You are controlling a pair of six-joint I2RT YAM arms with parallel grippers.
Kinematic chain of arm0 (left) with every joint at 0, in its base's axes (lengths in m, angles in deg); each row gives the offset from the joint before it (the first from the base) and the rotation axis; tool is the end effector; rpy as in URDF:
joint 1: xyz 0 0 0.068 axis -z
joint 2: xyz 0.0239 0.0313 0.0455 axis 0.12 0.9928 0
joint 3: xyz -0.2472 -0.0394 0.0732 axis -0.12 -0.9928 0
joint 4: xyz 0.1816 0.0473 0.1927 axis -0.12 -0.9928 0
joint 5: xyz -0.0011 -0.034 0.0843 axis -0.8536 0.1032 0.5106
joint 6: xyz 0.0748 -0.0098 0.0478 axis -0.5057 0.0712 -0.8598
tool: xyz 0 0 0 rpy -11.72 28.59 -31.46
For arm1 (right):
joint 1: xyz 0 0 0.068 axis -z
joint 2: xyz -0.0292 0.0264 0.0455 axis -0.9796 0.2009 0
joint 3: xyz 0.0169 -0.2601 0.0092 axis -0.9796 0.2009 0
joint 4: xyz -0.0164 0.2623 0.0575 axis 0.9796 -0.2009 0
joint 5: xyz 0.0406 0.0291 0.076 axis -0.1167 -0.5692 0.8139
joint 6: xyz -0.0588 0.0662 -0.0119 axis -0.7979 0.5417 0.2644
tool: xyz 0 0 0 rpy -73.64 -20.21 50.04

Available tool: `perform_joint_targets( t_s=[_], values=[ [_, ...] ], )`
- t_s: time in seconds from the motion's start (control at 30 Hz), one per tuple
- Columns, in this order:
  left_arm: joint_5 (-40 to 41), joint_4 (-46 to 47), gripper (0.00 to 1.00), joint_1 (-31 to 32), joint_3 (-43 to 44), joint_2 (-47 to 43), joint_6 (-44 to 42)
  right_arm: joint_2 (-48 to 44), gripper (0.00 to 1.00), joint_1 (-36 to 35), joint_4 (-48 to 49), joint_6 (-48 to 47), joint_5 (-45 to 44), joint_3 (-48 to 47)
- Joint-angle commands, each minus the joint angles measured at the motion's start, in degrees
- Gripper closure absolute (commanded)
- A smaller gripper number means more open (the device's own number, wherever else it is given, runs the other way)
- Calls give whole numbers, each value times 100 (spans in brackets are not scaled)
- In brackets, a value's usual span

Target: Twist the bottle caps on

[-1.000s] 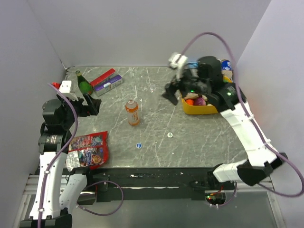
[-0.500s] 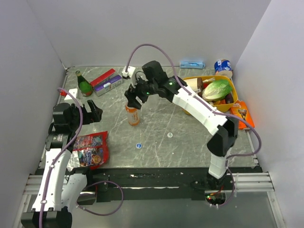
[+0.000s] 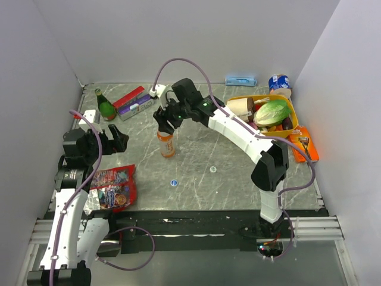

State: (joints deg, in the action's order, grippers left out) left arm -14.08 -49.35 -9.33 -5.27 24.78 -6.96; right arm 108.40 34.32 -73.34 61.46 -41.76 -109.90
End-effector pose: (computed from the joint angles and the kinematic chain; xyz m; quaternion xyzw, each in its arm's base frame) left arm 0.2223 -0.0106 0.3083 -0.0471 0.8149 -0.1634 0.5541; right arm 0.3245 0.3543 0.3255 -0.5177 0.7128 0.2631 0.3933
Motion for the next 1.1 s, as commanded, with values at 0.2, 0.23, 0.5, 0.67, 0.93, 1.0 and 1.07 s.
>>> perform_joint_targets(
  t_s=[0.2, 0.23, 0.5, 0.67, 0.93, 1.0, 1.07],
  values=[
    [-485, 318, 4, -38, 177, 58, -39, 165, 49, -2, 263, -23, -218, -150],
    [-538, 344, 4, -38, 151, 50, -74, 165, 51, -2, 271, -23, -210, -98],
    [-1635, 853, 4, -29, -490, -222, -891, 34, 99, 6, 105, -190, 27, -247],
    [-2954, 1363, 4, 6, -842, -382, -1173, -441, 100, 24, -351, -348, 677, -510],
    [-3351, 1882, 4, 542, -878, 14, -1340, -837, 100, 24, -932, -155, 1380, -967],
    [-3203, 1961, 4, 823, -825, 163, -1367, -959, 100, 24, -889, -77, 1443, -976],
    [-3149, 1988, 4, 1129, -720, 399, -1384, -1012, 100, 24, -854, -24, 1512, -1020]
  ],
)
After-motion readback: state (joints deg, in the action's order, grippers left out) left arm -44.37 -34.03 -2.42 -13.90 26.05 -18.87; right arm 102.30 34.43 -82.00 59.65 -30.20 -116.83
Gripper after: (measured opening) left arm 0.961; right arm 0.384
